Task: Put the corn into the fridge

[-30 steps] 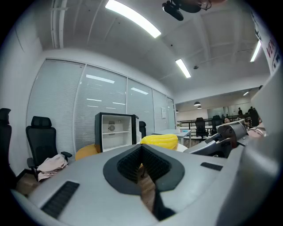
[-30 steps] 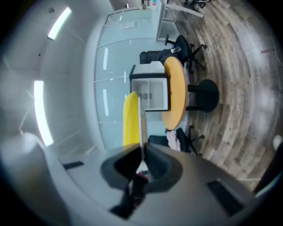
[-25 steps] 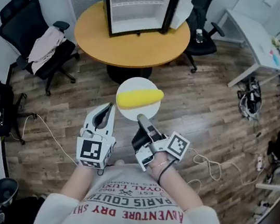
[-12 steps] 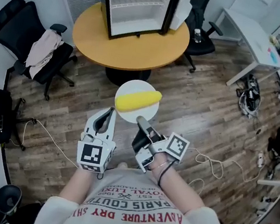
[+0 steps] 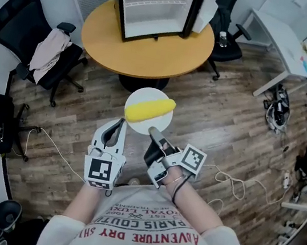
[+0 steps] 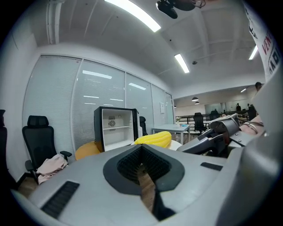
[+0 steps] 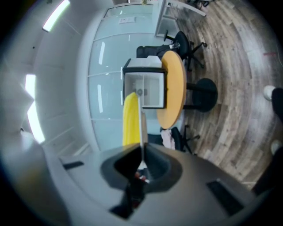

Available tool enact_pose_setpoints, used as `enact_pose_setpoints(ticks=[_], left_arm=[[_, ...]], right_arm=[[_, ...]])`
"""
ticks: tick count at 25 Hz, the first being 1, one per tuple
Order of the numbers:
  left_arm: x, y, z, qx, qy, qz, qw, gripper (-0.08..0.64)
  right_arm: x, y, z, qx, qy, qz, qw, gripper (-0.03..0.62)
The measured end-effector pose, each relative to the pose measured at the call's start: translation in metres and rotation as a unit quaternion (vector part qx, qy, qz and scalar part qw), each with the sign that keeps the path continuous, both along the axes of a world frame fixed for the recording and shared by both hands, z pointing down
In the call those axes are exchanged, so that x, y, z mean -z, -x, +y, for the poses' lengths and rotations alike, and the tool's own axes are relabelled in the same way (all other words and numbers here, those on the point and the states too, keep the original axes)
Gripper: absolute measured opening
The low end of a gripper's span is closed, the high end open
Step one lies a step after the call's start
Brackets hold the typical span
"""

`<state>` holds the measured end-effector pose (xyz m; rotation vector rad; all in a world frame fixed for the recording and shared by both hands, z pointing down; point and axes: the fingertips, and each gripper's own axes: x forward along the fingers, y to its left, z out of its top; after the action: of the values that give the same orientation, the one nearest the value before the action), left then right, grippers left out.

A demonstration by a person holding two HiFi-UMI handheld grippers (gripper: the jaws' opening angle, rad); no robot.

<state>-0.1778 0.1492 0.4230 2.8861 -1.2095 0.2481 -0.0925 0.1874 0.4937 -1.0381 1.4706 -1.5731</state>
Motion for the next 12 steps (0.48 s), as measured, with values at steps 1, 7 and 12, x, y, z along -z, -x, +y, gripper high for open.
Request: enact_pose_setpoints(ticks=[1, 7, 12], left_arm=[[0.0, -0.004, -0.005, 0.007, -0.004, -0.002, 1.0, 0.025], [-0.006, -0.045, -0.052, 0.061, -0.002, 0.0, 0.9981, 0.025], [0.009, -0.099, -0.093, 0.107, -0.011, 0.029, 0.9938, 0.025]], right_arm=[[-0.001, -0.006, -0.007, 0.004, -0.001, -0.001, 1.0, 0.038], [-0.005, -0.056, -0.06, 0.047, -0.001, -0.004, 0.999, 0.038], [0.002, -0.108, -0.104, 0.087, -0.002, 0.004, 0.996, 0.038]])
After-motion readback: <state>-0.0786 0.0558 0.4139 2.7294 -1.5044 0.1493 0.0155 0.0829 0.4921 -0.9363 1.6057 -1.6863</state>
